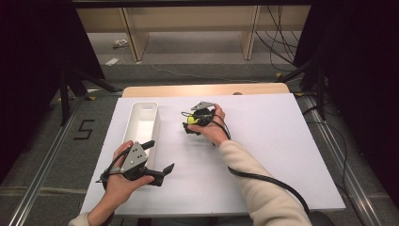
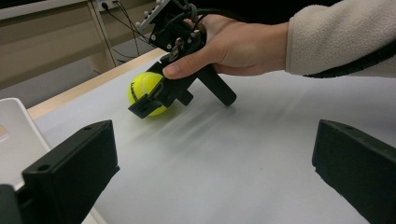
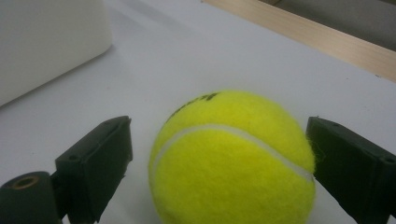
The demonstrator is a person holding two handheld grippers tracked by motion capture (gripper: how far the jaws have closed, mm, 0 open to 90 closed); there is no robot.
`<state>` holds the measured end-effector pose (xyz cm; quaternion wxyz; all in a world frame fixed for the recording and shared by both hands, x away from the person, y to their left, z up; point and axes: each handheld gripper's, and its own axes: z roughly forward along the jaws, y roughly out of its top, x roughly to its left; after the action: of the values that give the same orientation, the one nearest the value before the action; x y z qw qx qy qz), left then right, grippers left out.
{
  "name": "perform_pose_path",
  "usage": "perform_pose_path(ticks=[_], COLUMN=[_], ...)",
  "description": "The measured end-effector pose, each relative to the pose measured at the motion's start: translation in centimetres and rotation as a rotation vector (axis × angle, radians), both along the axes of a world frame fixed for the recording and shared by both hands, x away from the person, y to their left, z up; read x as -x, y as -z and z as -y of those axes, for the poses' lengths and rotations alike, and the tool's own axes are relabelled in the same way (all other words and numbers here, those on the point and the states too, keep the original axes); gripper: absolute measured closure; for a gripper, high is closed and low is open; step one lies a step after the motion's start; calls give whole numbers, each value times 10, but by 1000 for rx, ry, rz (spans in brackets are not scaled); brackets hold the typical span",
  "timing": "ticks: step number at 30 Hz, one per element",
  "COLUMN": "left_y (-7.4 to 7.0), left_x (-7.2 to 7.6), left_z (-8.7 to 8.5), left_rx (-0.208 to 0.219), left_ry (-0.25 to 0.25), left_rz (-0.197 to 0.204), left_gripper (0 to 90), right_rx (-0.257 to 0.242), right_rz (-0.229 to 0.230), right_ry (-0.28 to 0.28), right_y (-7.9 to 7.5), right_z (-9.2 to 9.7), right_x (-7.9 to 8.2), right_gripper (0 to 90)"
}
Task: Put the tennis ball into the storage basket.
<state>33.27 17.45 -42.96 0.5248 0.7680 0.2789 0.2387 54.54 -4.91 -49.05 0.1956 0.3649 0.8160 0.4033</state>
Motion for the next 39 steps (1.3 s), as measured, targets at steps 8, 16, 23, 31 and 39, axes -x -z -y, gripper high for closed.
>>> perform_pose_path(ticks=[8, 16, 23, 31, 39], left_y=[0, 0, 0, 0, 0], left_x=[0, 0, 0, 0, 0], left_z=[0, 0, 0, 0, 0], left_rx=[-1, 0, -1, -1, 0], left_ry=[0, 0, 0, 0, 0], left_rz=[0, 0, 0, 1, 0], left_gripper=[0, 0, 0, 0, 0], right_rx=[4, 15, 21, 13, -16], right_rz=[-2, -2, 16, 0, 12], right_ry=[13, 31, 43, 38, 17], right_y=[2, 6, 7, 5, -5], right_z=[-2, -3, -2, -1, -2], right_x=[-2, -3, -3, -3, 0], right_gripper=[138, 200, 255, 264, 266])
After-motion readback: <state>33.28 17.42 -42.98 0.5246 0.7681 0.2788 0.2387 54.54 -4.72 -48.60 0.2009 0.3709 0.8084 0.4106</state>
